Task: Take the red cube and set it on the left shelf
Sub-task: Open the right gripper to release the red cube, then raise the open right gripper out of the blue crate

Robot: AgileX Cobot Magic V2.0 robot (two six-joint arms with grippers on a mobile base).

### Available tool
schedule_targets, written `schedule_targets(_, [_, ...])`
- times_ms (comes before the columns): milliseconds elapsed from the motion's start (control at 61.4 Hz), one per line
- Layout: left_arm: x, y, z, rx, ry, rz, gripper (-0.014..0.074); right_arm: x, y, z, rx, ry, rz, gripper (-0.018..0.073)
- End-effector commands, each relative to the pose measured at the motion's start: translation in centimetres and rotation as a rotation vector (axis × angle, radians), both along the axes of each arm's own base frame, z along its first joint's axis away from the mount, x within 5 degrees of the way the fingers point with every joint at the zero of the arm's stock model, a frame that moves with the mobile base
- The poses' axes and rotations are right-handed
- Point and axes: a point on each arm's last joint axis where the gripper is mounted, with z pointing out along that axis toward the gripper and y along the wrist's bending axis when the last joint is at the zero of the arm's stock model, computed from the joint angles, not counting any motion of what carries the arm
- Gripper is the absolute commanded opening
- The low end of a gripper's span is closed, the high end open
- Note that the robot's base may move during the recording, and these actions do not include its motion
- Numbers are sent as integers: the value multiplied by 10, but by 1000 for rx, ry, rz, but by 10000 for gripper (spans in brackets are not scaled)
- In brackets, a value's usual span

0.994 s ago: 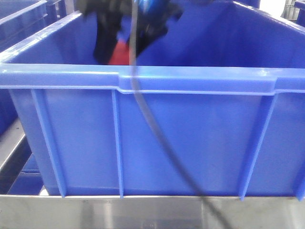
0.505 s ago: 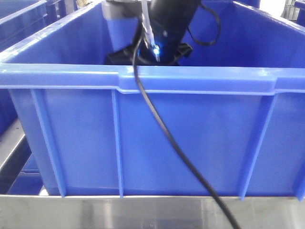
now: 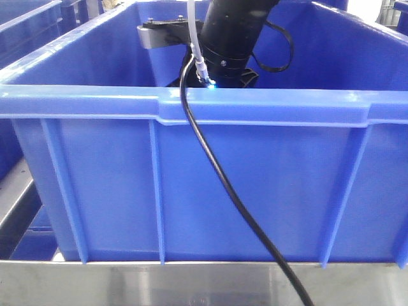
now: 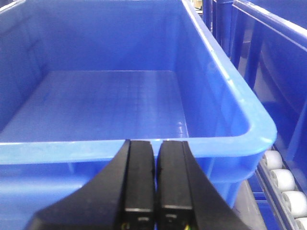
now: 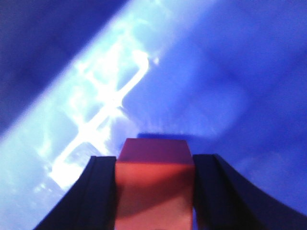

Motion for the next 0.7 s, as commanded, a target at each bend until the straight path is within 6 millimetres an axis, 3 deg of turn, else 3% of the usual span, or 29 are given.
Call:
schedule_targets(0, [0,0,1,-10,-77,-4,102,2,-3,37,43,-109,10,403])
schedule_targets(179, [0,0,1,-10,-77,-4,102,-1,-5,40,28,-98,13,505])
schedule_targets(407, [0,0,1,-10,-77,-4,102,-7,-9,52,24,-96,15,521])
schedule_targets(538, [0,0,1,-10,-77,-4,102,-14,-13,67,31,-108,15,518])
schedule_targets(684, [0,0,1,-10,-77,-4,102,-27,-22,101,73,-168,14,458])
